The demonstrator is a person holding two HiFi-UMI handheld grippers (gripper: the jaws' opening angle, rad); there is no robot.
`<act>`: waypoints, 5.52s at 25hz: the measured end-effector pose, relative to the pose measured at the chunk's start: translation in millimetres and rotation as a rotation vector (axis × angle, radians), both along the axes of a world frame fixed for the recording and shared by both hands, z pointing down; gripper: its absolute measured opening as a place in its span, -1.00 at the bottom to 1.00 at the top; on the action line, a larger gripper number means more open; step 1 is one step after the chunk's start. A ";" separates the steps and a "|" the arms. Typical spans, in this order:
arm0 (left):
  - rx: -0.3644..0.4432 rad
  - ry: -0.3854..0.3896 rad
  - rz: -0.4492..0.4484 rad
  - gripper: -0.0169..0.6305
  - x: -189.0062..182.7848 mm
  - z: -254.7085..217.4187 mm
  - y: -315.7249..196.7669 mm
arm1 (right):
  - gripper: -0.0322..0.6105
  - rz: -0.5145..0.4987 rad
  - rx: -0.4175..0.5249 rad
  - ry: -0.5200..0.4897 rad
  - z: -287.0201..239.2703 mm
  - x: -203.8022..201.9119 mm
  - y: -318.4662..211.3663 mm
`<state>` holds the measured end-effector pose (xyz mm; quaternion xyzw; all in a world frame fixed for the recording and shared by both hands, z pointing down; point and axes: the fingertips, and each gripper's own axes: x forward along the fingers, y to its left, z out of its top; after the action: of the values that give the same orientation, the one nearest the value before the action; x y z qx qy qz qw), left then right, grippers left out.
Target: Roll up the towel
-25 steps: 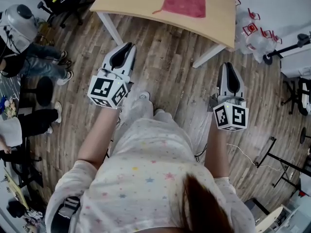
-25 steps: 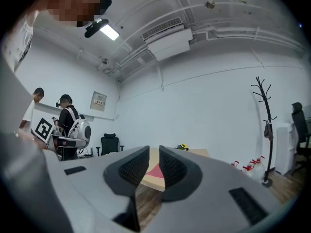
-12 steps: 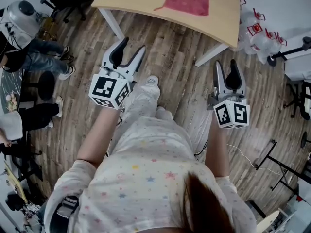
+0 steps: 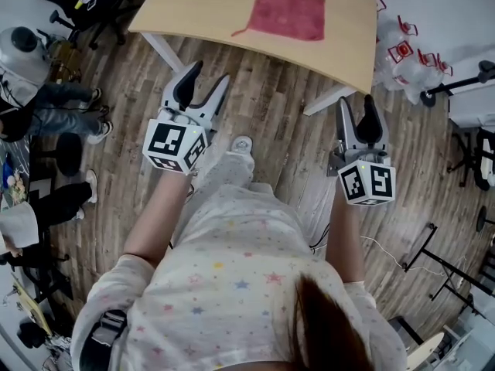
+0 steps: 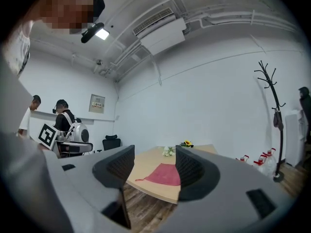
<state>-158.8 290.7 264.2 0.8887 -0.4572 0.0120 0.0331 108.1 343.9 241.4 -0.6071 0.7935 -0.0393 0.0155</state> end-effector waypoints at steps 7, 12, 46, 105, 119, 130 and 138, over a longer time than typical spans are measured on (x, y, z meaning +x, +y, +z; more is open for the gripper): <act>-0.001 -0.004 0.023 -0.28 1.3 1.1 -83.7 | -0.08 0.027 -0.010 -0.003 0.0 1.5 -76.5; -0.009 0.002 0.044 -0.28 -5.0 6.5 -137.2 | -0.07 0.036 -0.036 0.009 8.1 -8.3 -125.2; -0.085 0.032 -0.131 -0.28 80.6 29.6 -302.1 | -0.07 -0.160 -0.086 -0.010 24.7 78.8 -339.9; -0.348 -0.017 0.021 -0.28 69.5 158.1 -376.9 | -0.18 -0.066 -0.493 -0.014 176.7 57.9 -383.8; -0.491 -0.080 0.064 -0.28 60.7 220.9 -345.8 | -0.42 -0.092 -0.703 0.038 256.0 51.6 -340.3; -0.562 -0.152 0.109 -0.28 60.6 251.2 -326.6 | -0.55 -0.066 -0.787 0.096 287.0 56.7 -319.4; -0.579 -0.183 0.119 -0.28 59.8 261.4 -317.8 | -0.69 -0.045 -0.815 0.089 296.8 61.2 -313.0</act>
<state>-99.0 -27.1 525.6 0.8628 -0.3829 0.2236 0.2428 169.3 31.0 538.2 -0.5472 0.7259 -0.3246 -0.2613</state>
